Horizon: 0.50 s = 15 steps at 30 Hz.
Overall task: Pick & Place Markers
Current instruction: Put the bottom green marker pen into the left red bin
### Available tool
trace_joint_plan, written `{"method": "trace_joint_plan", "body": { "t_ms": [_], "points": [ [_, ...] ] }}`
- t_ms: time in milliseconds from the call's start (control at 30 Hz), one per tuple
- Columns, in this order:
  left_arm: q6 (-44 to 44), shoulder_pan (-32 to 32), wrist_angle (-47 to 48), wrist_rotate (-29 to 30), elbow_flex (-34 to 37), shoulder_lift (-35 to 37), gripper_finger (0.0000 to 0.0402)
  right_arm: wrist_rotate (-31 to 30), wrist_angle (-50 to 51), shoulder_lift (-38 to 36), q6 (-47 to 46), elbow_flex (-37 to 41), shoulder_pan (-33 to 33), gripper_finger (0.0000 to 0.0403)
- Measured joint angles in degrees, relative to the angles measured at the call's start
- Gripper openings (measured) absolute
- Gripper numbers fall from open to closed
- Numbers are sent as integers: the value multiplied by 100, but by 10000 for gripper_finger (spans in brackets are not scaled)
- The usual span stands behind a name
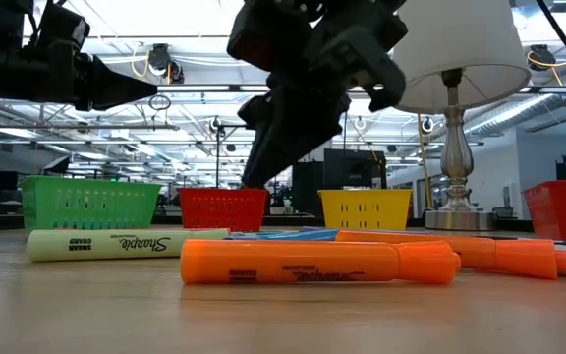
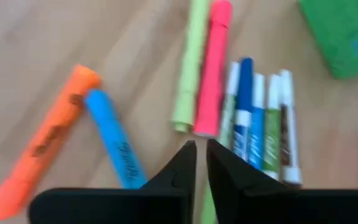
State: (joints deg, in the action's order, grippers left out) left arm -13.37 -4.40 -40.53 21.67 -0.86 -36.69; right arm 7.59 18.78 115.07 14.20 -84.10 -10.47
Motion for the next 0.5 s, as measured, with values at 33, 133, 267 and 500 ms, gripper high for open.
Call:
{"method": "trace_joint_plan", "body": {
  "t_ms": [33,133,267,500],
  "points": [
    [11,0,0,0,0,0,37,-163,-59,52,-7,25,-19,48],
    [44,0,0,-9,0,0,37,-254,-159,127,-2,177,-20,78],
    [161,0,11,-13,0,-2,37,-30,-445,96,-1,349,-11,102],
    [184,0,124,-13,-2,-7,37,-28,-456,105,-19,464,-10,106]
  ]
}}
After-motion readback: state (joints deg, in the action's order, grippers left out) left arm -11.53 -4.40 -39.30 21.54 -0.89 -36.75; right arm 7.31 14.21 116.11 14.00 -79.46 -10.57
